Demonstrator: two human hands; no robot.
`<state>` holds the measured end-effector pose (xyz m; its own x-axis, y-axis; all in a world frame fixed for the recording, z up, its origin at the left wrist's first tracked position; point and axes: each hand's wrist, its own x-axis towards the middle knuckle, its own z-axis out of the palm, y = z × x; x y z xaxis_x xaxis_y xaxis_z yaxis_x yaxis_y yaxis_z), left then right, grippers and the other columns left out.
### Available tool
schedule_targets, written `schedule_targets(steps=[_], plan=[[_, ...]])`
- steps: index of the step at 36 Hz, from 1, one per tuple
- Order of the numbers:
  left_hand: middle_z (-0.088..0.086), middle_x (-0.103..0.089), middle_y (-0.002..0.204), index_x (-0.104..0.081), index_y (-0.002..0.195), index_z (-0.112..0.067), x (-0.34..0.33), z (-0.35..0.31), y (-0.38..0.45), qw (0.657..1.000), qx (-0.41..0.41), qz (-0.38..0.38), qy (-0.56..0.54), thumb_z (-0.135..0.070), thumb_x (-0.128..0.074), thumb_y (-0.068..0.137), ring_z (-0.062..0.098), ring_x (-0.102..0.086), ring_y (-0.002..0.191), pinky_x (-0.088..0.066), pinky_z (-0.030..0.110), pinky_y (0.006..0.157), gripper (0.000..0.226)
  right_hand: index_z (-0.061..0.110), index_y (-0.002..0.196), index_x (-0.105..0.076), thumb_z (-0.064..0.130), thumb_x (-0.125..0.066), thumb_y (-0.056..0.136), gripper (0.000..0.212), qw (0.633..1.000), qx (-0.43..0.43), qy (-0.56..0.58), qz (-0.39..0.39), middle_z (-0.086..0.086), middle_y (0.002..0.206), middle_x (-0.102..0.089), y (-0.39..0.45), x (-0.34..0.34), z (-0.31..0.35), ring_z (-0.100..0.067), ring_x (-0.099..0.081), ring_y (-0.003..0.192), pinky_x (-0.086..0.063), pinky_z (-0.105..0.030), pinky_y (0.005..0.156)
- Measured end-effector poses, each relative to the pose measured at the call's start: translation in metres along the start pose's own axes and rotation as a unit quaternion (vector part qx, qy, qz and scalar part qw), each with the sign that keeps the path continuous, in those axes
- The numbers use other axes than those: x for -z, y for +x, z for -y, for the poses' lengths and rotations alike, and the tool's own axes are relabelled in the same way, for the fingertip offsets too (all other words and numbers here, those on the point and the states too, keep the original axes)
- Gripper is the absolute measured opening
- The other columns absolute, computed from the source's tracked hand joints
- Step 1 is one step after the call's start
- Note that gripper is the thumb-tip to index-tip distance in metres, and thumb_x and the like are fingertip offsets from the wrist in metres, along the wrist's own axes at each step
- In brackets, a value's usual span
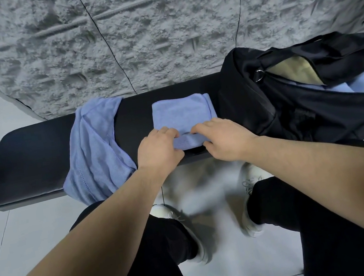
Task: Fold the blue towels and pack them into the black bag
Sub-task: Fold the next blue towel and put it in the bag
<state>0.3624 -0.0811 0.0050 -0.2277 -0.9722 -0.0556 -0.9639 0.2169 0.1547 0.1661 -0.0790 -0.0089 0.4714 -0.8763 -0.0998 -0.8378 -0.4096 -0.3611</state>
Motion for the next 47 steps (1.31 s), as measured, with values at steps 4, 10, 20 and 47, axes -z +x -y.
schedule_targets(steps=[4,10,20,47], plan=[[-0.004,-0.062,0.118,-0.059,0.129,-0.022,0.001,0.000,-0.002,1.000,0.004,0.025,-0.016,-0.026,-0.057,0.088,0.020,-0.054,0.108,-0.036,0.029,0.072,0.042,0.019,0.141,-0.039,0.018,-0.040,0.097,0.044,0.998,0.015,-0.053,0.015,-0.004,0.122,-0.055,-0.006,-0.003,0.002,-0.027,-0.048,0.107,-0.039,-0.038,0.092],[-0.003,-0.056,0.093,-0.066,0.104,-0.017,0.002,0.000,-0.005,0.998,0.005,0.034,-0.046,-0.023,-0.053,0.088,0.022,-0.053,0.092,-0.038,0.031,0.066,0.021,0.017,0.129,-0.048,0.021,-0.037,0.097,0.034,0.996,0.005,-0.083,-0.018,-0.004,0.110,-0.059,-0.008,-0.005,0.009,-0.027,-0.050,0.094,-0.023,-0.032,0.075],[0.002,-0.050,0.099,-0.066,0.104,-0.014,0.001,-0.002,0.001,0.998,0.002,0.036,-0.050,-0.019,-0.045,0.093,0.020,-0.040,0.085,-0.040,0.036,0.074,0.024,0.021,0.115,-0.065,0.028,-0.037,0.097,0.034,0.990,-0.019,-0.117,-0.078,0.002,0.112,-0.051,0.004,-0.007,0.008,-0.022,-0.041,0.108,-0.028,-0.037,0.092],[-0.002,-0.065,0.105,-0.066,0.103,-0.020,-0.008,0.003,0.011,0.995,-0.001,-0.094,-0.037,-0.004,-0.057,0.081,0.024,-0.051,0.085,-0.034,0.033,0.068,0.029,0.014,0.089,-0.066,0.022,-0.065,0.066,0.025,0.967,0.082,-0.194,-0.146,0.002,0.085,-0.060,0.008,-0.011,0.001,-0.023,-0.052,0.074,-0.027,-0.030,0.063]])
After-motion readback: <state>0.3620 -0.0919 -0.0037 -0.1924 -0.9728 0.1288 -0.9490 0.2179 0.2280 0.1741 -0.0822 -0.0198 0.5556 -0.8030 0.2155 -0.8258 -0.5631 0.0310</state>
